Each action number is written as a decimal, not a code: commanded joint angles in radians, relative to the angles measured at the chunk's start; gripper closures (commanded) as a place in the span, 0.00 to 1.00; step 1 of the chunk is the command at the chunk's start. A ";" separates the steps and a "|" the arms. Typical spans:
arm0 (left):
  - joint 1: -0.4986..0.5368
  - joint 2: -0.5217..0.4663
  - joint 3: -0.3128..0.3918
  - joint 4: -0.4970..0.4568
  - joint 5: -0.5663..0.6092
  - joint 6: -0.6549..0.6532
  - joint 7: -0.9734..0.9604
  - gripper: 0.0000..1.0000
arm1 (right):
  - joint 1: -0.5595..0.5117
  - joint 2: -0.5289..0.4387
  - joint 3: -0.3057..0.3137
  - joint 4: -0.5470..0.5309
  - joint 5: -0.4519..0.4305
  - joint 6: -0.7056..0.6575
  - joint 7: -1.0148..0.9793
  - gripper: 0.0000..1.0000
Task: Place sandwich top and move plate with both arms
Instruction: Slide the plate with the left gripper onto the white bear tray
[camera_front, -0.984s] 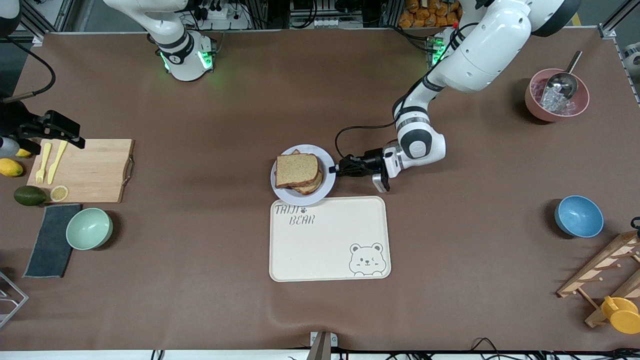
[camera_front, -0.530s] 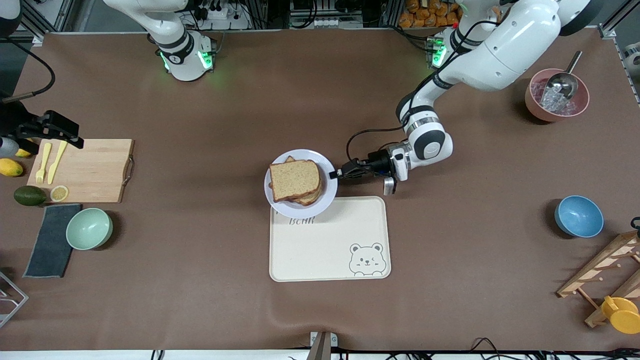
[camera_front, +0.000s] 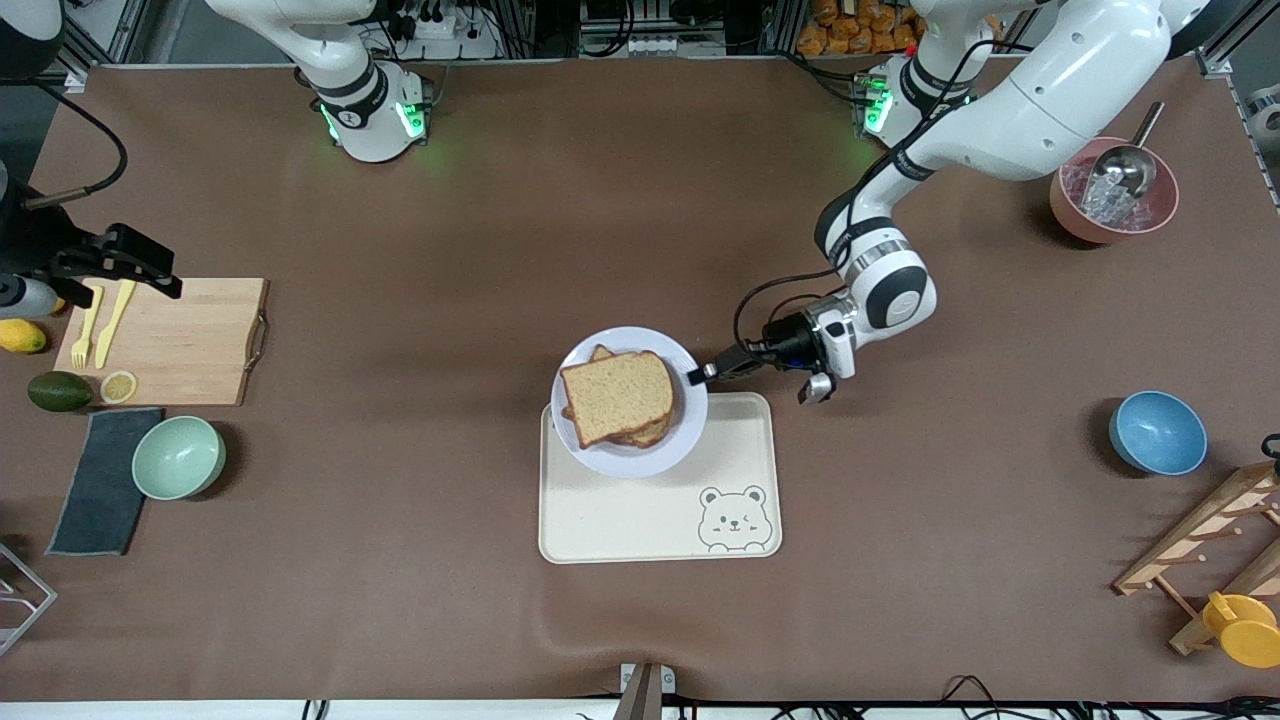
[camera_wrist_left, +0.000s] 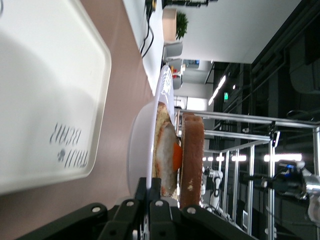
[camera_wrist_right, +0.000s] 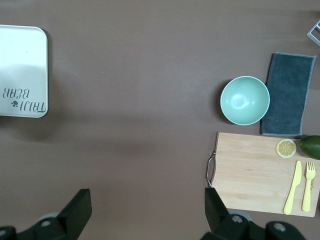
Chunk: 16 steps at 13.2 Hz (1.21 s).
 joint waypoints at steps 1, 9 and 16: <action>0.036 -0.025 -0.008 0.030 0.054 0.011 -0.054 1.00 | 0.005 -0.017 -0.003 -0.027 -0.020 0.008 0.022 0.00; 0.048 0.096 0.092 0.211 0.440 0.008 -0.249 1.00 | 0.000 -0.017 -0.003 -0.032 -0.020 0.011 0.022 0.00; 0.016 0.238 0.135 0.366 0.602 0.005 -0.386 1.00 | -0.017 0.006 -0.008 -0.032 -0.009 0.022 0.019 0.00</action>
